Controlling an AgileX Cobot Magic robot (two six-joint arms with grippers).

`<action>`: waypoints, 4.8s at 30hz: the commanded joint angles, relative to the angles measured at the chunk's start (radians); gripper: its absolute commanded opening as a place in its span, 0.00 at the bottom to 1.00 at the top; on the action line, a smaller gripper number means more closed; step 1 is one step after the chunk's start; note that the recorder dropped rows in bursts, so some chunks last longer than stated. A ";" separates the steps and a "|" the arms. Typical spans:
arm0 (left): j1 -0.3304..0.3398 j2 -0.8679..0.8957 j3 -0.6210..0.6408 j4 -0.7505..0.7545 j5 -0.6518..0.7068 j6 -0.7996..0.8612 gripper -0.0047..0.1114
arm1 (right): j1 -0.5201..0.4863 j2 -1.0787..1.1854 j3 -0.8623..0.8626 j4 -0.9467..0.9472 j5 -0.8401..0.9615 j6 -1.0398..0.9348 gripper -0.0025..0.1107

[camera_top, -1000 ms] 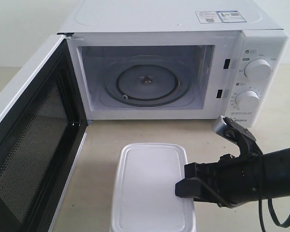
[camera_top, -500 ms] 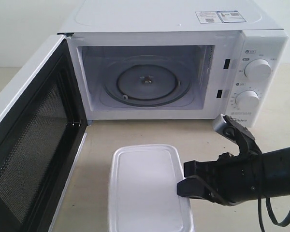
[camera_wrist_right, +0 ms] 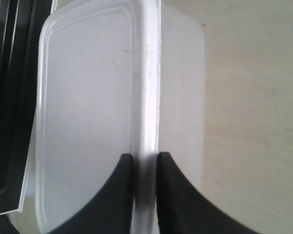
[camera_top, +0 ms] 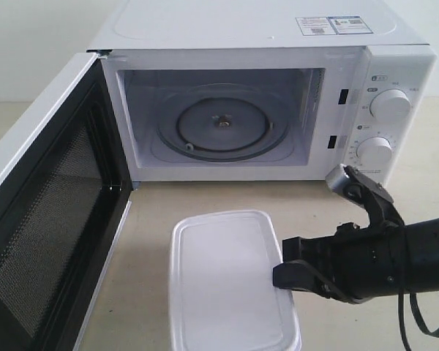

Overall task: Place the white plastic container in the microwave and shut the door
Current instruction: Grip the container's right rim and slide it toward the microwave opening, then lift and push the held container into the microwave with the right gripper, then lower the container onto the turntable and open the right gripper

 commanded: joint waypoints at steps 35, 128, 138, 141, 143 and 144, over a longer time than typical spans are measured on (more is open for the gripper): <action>0.000 -0.002 0.004 0.000 -0.001 0.002 0.08 | 0.000 -0.213 -0.046 -0.004 0.068 0.191 0.02; 0.000 -0.002 0.004 0.000 -0.003 0.002 0.08 | 0.418 0.285 -0.267 -1.182 -1.483 2.370 0.02; 0.000 -0.002 0.004 0.000 -0.003 0.002 0.08 | 0.418 0.334 -0.345 -1.111 -1.492 2.322 0.02; 0.000 -0.002 0.004 0.000 -0.003 0.002 0.08 | 0.418 0.351 -0.371 -1.096 -1.490 2.303 0.02; 0.000 -0.002 0.004 0.000 -0.003 0.002 0.08 | 0.418 0.362 -0.387 -1.087 -1.487 2.288 0.02; 0.000 -0.002 0.004 0.000 -0.003 0.002 0.08 | 0.418 0.364 -0.396 -1.083 -1.486 2.280 0.02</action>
